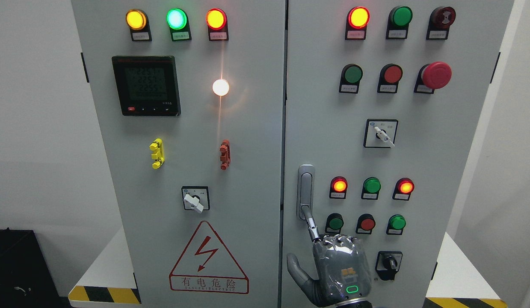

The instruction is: Release door handle

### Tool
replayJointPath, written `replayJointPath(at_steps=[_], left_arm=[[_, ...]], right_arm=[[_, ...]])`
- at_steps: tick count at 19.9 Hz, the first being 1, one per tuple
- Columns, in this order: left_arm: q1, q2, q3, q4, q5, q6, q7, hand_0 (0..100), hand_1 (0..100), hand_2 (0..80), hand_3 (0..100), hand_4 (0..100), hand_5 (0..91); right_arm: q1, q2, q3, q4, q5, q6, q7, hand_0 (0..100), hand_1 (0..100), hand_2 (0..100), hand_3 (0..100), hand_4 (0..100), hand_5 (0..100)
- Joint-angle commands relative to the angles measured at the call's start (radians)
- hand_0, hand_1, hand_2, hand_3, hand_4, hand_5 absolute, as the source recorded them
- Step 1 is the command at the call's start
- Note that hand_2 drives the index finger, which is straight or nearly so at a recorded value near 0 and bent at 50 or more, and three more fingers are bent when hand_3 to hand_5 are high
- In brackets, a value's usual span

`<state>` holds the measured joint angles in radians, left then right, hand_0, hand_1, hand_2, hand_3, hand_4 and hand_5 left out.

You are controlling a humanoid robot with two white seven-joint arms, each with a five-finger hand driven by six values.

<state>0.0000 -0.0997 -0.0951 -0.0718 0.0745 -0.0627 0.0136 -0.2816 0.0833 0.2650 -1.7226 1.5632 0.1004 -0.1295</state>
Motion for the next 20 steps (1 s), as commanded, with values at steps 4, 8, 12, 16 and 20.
replayJointPath(at_steps=[4, 8, 12, 16, 20], left_arm=[[0.017, 0.0, 0.0, 0.0, -0.001, 0.0, 0.0, 12, 56, 0.0, 0, 0, 0.0], [0.017, 0.0, 0.0, 0.0, -0.001, 0.0, 0.0, 12, 56, 0.0, 0, 0, 0.0], [0.017, 0.0, 0.0, 0.0, 0.001, 0.0, 0.0, 12, 56, 0.0, 0, 0, 0.0], [0.017, 0.0, 0.0, 0.0, 0.001, 0.0, 0.0, 12, 56, 0.0, 0, 0, 0.0], [0.017, 0.0, 0.0, 0.0, 0.001, 0.0, 0.0, 12, 56, 0.0, 0, 0, 0.0]], right_arm=[[0.001, 0.001, 0.0, 0.003, 0.0, 0.001, 0.008, 42, 20, 10, 100, 100, 100], [0.001, 0.001, 0.0, 0.003, 0.0, 0.001, 0.008, 42, 20, 10, 100, 100, 100], [0.001, 0.001, 0.0, 0.003, 0.0, 0.001, 0.008, 42, 20, 10, 100, 100, 100], [0.001, 0.001, 0.0, 0.005, 0.0, 0.001, 0.01, 42, 20, 10, 100, 100, 100], [0.001, 0.001, 0.0, 0.006, 0.0, 0.001, 0.01, 42, 20, 10, 100, 100, 100]])
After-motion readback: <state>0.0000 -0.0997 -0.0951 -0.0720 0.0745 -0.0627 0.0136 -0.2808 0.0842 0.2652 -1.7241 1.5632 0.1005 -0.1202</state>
